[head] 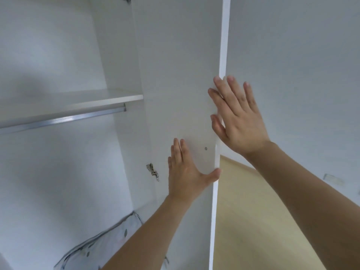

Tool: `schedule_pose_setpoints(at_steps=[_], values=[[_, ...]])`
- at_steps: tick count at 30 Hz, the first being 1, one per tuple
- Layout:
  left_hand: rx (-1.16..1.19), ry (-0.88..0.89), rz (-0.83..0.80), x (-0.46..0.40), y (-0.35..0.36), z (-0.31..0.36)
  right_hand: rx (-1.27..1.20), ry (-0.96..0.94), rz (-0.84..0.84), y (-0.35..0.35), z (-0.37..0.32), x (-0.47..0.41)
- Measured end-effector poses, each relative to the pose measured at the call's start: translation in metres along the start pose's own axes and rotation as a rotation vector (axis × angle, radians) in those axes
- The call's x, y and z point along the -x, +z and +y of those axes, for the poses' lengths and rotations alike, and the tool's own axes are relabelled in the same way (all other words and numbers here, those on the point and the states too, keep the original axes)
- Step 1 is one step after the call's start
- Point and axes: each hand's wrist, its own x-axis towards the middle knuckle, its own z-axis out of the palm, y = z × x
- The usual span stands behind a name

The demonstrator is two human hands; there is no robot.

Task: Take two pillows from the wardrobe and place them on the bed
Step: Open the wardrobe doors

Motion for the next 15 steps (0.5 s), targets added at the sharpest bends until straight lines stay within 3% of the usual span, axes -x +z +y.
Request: schedule_pose_setpoints(at_steps=[15], values=[[-0.011, 0.042, 0.029, -0.03, 0.056, 0.019, 0.161, 0.119, -0.198, 0.006, 0.029, 0.01]])
